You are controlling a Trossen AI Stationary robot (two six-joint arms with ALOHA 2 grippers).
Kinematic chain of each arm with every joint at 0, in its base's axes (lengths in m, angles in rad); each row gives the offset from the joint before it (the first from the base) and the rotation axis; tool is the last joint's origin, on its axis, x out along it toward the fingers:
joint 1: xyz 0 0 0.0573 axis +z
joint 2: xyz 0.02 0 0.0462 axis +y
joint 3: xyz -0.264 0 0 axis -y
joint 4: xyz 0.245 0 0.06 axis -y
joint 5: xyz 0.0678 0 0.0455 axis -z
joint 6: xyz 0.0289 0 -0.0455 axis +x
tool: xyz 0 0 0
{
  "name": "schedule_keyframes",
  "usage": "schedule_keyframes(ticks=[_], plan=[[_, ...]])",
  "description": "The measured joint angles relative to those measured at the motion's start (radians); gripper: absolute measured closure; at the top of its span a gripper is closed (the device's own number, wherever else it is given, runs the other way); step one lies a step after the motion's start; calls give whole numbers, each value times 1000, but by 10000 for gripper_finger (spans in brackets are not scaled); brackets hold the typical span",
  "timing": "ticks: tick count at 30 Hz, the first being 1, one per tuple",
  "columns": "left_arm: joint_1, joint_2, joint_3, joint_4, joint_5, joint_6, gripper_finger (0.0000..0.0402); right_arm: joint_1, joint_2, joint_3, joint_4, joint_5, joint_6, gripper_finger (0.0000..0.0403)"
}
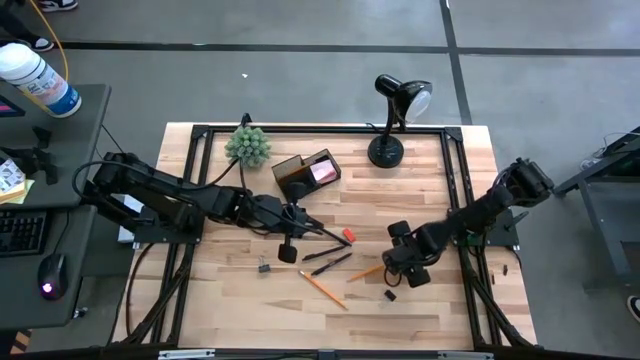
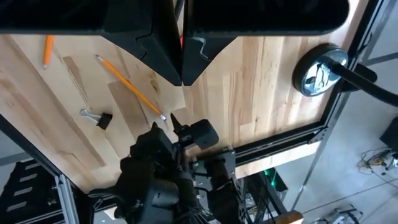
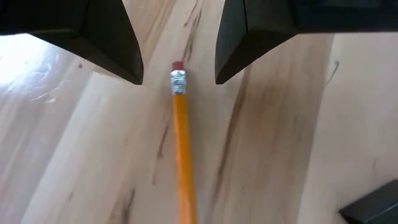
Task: Pick and place office supplies into organizer
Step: Put the right orange pencil into the black desk organizer
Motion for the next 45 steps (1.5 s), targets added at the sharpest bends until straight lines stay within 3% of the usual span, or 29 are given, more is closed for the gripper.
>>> schedule_keyframes(ticks=[8,14,22,30,45], plan=[[0,0,0,0,0,7,401,5,0,-4,7,-16,-5,212],[0,0,0,-1,-5,7,401,4,-1,-42,24,-50,16,240],[0,0,0,-1,-16,7,401,5,-1,-45,49,-62,44,294],[0,0,0,-2,-17,15,401,5,-1,-46,56,-75,94,390],[0,-5,0,-8,-72,41,400,5,-8,29,-19,-80,193,400]])
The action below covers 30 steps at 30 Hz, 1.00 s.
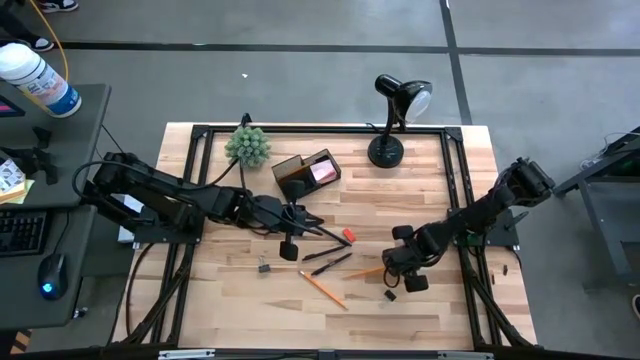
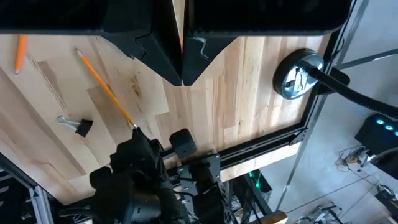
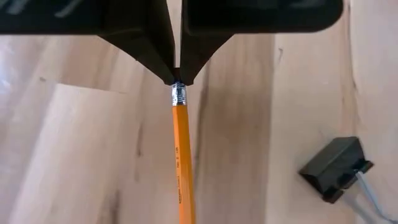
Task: Pick and place office supplies into organizer
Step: Put the right orange pencil into the black desk organizer
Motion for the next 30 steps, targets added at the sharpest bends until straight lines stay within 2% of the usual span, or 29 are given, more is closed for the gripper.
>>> schedule_keyframes(ticks=[12,20,27,30], plan=[[0,-57,0,-67,7,-1,399,0,-51,74,-81,39,36,402],[-12,-64,0,-149,181,-41,401,-2,-140,74,-115,93,124,402],[-74,-111,0,-210,50,-64,401,-1,-248,73,-140,213,258,402],[-80,-131,0,-212,24,-64,401,-2,-290,73,-133,268,295,402]])
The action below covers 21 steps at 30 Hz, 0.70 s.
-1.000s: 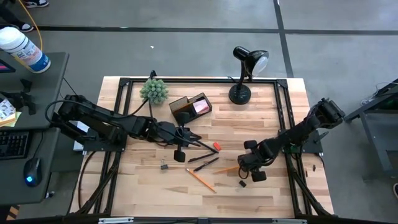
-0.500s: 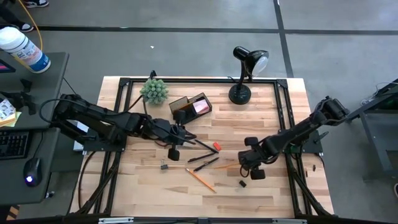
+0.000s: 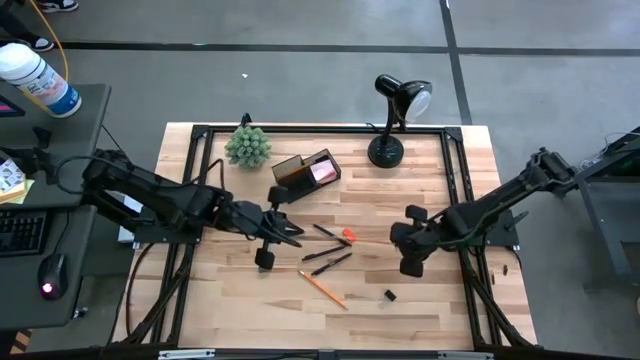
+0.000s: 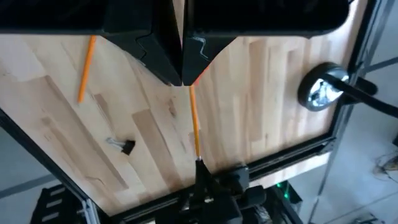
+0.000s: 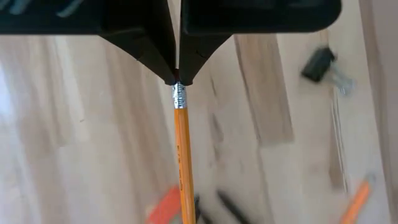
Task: Pick and place office supplies into organizer
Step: Put the right orange pencil into the black desk organizer
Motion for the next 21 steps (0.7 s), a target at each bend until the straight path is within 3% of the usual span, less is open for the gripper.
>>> schedule_keyframes(ticks=[9,21], plan=[[2,-12,0,20,0,12,401,-1,-82,0,94,134,58,402],[3,-8,0,249,-45,90,401,-51,-113,0,418,369,-14,402]])
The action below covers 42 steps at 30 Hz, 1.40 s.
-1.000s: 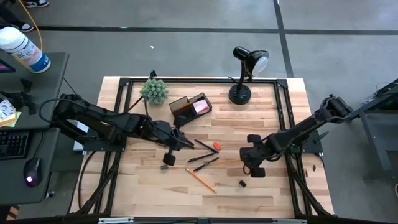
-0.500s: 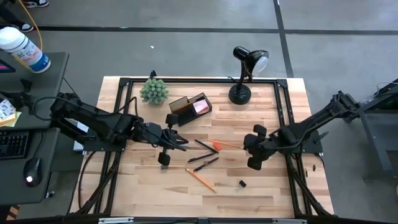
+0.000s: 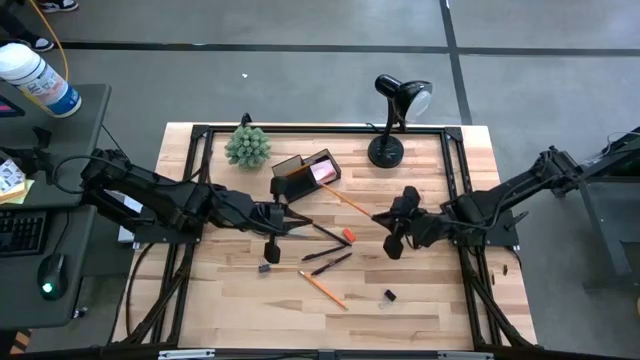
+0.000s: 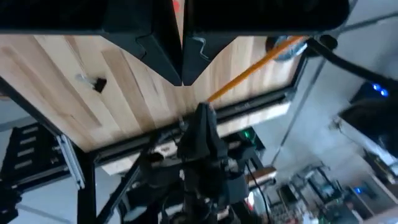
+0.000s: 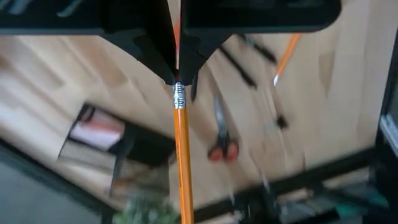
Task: Pick and place office supplies into organizer
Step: Put the right orange pencil into the black desk organizer
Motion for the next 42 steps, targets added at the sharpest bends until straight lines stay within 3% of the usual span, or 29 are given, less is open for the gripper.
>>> schedule_keyframes(ticks=[7,16,27,31,36,42], plan=[[0,-2,0,41,23,0,401,-38,0,0,165,84,-96,402],[12,1,0,250,-84,-1,401,-67,0,0,482,107,-278,402],[99,1,0,404,17,-95,394,-67,0,0,731,48,-413,402],[151,2,0,406,90,-231,353,-67,0,0,742,19,-423,402],[197,14,-1,508,183,-279,277,-67,0,0,744,1,-423,402],[210,25,-1,610,129,-274,199,-67,0,0,826,-21,-461,402]])
